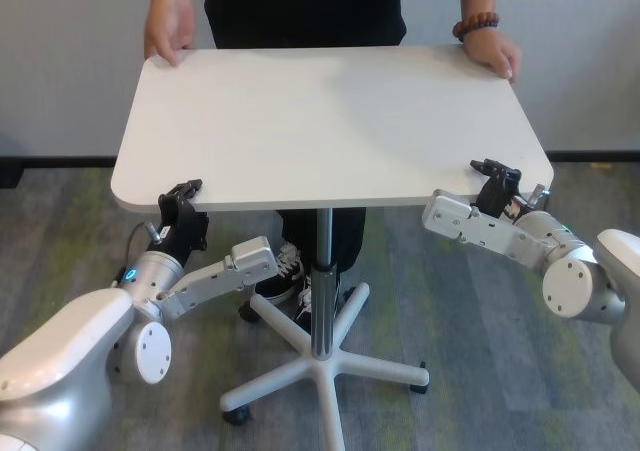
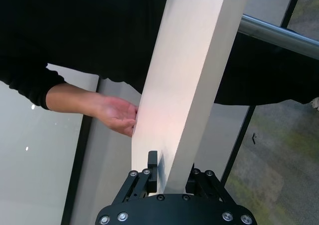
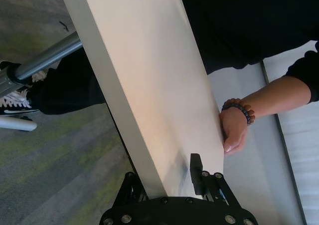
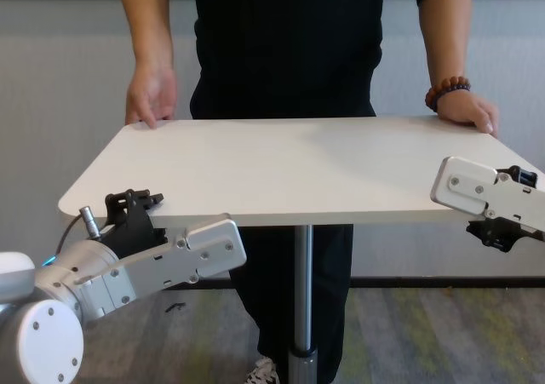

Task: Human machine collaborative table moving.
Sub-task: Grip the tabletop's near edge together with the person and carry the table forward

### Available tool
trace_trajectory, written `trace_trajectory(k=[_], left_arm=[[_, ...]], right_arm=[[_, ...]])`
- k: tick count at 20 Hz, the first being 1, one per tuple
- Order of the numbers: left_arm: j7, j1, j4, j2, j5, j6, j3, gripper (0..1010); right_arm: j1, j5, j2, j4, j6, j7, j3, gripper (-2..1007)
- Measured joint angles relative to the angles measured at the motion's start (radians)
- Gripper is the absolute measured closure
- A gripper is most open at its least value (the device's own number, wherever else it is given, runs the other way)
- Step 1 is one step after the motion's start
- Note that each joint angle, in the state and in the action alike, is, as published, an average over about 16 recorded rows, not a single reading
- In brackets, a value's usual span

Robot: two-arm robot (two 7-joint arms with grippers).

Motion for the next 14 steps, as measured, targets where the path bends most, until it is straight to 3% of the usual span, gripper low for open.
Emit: trace_trajectory(k=[7,14], left_arm=[[-0.001,0.0,0.0,0.0,0.001,0.001,0.0,696],[-0.001,0.0,-0.001,0.0,0.001,0.001,0.001,632]], right_arm=[[0.0,0.0,0.0,0.0,0.001,0.001,0.0,562],[0.0,-0.001,0.0,0.0,0.001,0.001,-0.001,445]])
